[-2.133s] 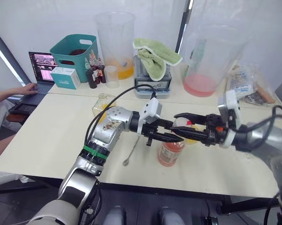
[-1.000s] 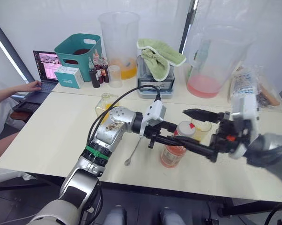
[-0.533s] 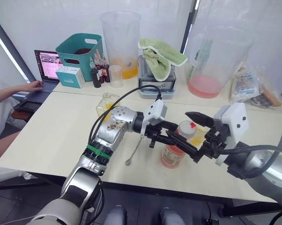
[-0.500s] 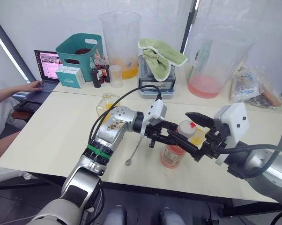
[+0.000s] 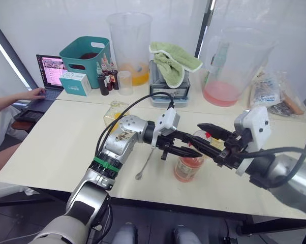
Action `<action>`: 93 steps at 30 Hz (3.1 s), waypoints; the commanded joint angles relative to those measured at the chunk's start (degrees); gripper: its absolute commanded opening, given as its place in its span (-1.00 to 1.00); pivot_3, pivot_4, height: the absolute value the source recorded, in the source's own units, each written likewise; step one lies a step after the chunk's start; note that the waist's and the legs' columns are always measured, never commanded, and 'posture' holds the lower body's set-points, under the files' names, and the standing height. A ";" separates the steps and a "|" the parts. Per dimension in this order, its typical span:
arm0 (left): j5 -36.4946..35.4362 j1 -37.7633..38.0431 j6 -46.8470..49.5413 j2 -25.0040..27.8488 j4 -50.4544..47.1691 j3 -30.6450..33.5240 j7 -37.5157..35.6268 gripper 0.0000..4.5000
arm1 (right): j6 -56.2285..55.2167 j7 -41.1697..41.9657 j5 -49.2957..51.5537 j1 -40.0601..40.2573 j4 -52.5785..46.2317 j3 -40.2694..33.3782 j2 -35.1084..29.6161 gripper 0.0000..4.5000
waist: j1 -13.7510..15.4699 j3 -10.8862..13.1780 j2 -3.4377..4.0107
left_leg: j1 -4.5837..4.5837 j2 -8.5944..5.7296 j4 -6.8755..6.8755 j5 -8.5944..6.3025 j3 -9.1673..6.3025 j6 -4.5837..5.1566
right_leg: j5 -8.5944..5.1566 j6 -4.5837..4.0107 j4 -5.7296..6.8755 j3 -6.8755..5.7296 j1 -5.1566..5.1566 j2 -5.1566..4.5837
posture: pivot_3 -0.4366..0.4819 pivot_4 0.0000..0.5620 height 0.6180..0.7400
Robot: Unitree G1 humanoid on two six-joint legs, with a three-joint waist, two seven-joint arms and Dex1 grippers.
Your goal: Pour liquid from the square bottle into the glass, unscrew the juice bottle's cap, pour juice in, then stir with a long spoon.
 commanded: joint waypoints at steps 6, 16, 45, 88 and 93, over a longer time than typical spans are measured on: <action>1.16 1.35 1.80 0.93 -1.22 -2.76 -1.66 -0.41 | -10.94 60.18 -20.57 -19.04 33.47 19.19 -5.10 -0.24 | -0.90 0.01 0.05 | 0.67 0.12 -0.17 -0.06 0.05 0.08 | -0.06 -0.01 -0.32 -0.13 0.65 0.05 | -0.05 -0.47 1.00; 0.93 1.01 2.37 1.70 -1.40 -2.44 -1.54 -0.41 | -14.12 78.63 -31.59 -33.09 48.16 24.80 0.65 -0.24 | -1.11 0.01 0.07 | 0.60 0.08 -0.23 -0.07 -0.14 0.07 | -0.04 -0.03 -0.29 -0.28 0.62 -0.01 | -0.05 -0.47 1.00; 1.02 0.87 1.01 0.11 0.79 -2.02 -0.87 -0.41 | 0.90 -7.89 5.58 3.82 -7.26 -6.32 2.94 0.99 | 0.03 0.03 0.09 | 0.42 0.00 -0.12 -0.06 -0.20 0.06 | -0.05 -0.02 -0.26 -0.23 0.58 -0.05 | -0.05 -0.47 1.00; 1.48 0.39 0.12 0.34 2.13 -1.44 -0.66 -0.41 | -9.51 -6.38 10.54 4.53 -2.57 -4.38 -6.67 0.88 | 0.00 0.03 0.09 | 0.36 0.04 -0.13 -0.06 -0.20 0.07 | -0.06 -0.03 -0.46 -0.23 0.62 -0.01 | -0.05 -0.47 1.00; 1.33 0.31 0.16 0.10 2.19 -1.58 -0.95 -0.41 | -8.24 -8.83 4.53 7.03 -3.46 -1.50 -6.58 0.98 | 0.03 0.03 0.09 | 0.36 0.04 -0.12 -0.05 -0.18 0.07 | -0.06 -0.03 -0.48 -0.22 0.62 -0.01 | -0.05 -0.47 1.00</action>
